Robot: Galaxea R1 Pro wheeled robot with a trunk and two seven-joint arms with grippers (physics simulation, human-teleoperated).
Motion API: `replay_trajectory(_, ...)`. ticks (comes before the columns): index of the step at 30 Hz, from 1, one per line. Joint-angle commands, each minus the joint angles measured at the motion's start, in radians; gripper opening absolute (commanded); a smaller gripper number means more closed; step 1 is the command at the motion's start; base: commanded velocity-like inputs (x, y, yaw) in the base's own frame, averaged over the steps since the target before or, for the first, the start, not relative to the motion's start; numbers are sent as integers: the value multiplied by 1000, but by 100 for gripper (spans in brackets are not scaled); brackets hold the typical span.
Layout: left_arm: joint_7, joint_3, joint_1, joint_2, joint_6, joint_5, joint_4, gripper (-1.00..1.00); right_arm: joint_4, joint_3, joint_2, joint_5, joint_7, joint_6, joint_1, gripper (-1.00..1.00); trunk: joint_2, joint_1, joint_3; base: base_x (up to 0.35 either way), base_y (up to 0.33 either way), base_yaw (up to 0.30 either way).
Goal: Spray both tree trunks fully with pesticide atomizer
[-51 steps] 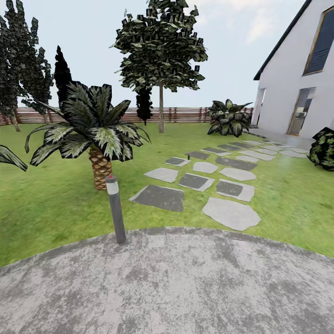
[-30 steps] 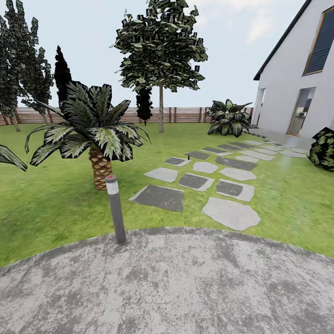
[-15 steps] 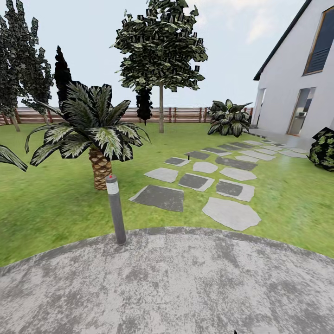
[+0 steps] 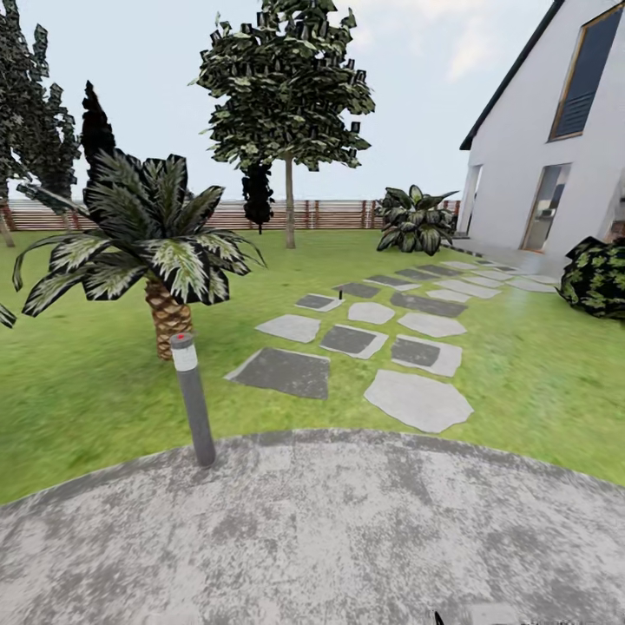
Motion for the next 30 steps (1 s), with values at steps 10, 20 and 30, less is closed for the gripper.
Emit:
replay_trajectory(10,1,0,0,1,-5,2,-3,100,29,-3,0,0,-2,-4,-1,100,0,0,-8,89,-153,-267)
replay_trajectory(20,1,1,0,2,-5,4,-7,100,34,-3,0,0,-5,-5,-1,100,-14,8,-22,2,-4,-271)
replay_trajectory(30,1,1,0,3,-5,2,-6,100,33,-1,0,1,-6,-5,-1,100,-84,46,-57,0,0,-84)
